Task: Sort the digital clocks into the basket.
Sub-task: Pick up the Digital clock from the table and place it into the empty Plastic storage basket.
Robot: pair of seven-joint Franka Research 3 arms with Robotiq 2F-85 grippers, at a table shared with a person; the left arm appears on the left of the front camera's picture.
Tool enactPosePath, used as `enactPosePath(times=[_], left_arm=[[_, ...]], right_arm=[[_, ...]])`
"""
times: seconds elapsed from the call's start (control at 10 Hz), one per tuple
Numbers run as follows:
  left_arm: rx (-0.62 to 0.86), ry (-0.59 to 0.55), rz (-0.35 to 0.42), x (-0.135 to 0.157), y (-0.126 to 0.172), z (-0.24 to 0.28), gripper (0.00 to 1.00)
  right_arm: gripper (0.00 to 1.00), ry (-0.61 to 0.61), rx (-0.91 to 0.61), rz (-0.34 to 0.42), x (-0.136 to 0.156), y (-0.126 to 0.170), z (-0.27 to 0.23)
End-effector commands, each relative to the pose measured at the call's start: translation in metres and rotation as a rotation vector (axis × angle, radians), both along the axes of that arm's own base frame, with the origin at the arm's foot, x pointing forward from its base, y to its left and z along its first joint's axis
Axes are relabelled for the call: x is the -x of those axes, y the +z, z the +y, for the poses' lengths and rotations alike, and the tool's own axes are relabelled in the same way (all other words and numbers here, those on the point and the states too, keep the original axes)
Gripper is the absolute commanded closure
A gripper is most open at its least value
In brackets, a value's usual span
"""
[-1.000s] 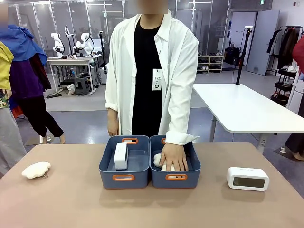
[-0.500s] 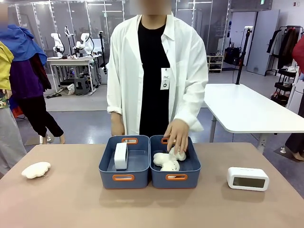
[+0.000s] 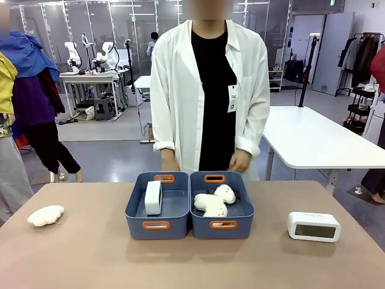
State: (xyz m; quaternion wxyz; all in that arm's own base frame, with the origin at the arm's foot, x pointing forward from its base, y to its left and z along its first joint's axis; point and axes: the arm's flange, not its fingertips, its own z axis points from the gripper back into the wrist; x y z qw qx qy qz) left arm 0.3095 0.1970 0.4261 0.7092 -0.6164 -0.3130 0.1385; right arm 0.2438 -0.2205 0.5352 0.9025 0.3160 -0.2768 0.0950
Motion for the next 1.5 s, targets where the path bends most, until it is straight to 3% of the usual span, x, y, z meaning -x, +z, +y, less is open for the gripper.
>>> enactPosePath(times=[0.0, 0.1, 0.2, 0.3, 0.4, 0.5, 0.6, 0.7, 0.9, 1.1, 1.2, 1.4], left_arm=[[0.012, -0.009, 0.008, 0.006, 0.003, -0.001, 0.0], [0.012, -0.009, 0.008, 0.006, 0.003, -0.001, 0.0], [0.012, -0.009, 0.008, 0.006, 0.003, -0.001, 0.0], [0.012, -0.009, 0.008, 0.006, 0.003, -0.001, 0.0], [0.012, -0.009, 0.008, 0.006, 0.003, -0.001, 0.0], [0.012, -0.009, 0.008, 0.006, 0.003, -0.001, 0.0], [0.012, -0.009, 0.008, 0.006, 0.003, -0.001, 0.0], [0.012, -0.009, 0.008, 0.006, 0.003, -0.001, 0.0], [0.012, -0.009, 0.008, 0.006, 0.003, -0.001, 0.0], [0.012, -0.009, 0.008, 0.006, 0.003, -0.001, 0.0], [0.012, -0.009, 0.008, 0.006, 0.003, -0.001, 0.0], [0.012, -0.009, 0.008, 0.006, 0.003, -0.001, 0.0]], right_arm=[[0.0, 0.198, 0.491, -0.18, -0.042, -0.035, 0.063], [0.0, 0.272, 0.605, -0.221, -0.063, -0.046, 0.091], [0.0, 0.371, 0.65, -0.175, -0.078, -0.061, 0.111], [0.0, 0.464, 0.748, -0.198, -0.09, -0.081, 0.131], [0.0, 0.531, 0.842, -0.215, -0.096, -0.098, 0.147], [0.0, 0.545, 0.828, -0.219, -0.096, -0.106, 0.156], [0.0, 0.474, 0.779, -0.214, -0.091, -0.105, 0.153], [0.0, 0.536, 0.787, -0.159, -0.122, -0.066, 0.16], [0.0, 0.545, 0.813, -0.182, -0.132, -0.073, 0.157], [0.0, 0.974, 0.812, -0.153, -0.161, -0.08, 0.164], [0.0, 1.057, 0.839, -0.135, -0.178, -0.093, 0.176], [0.0, 1.104, 0.857, -0.116, -0.2, -0.122, 0.191]])
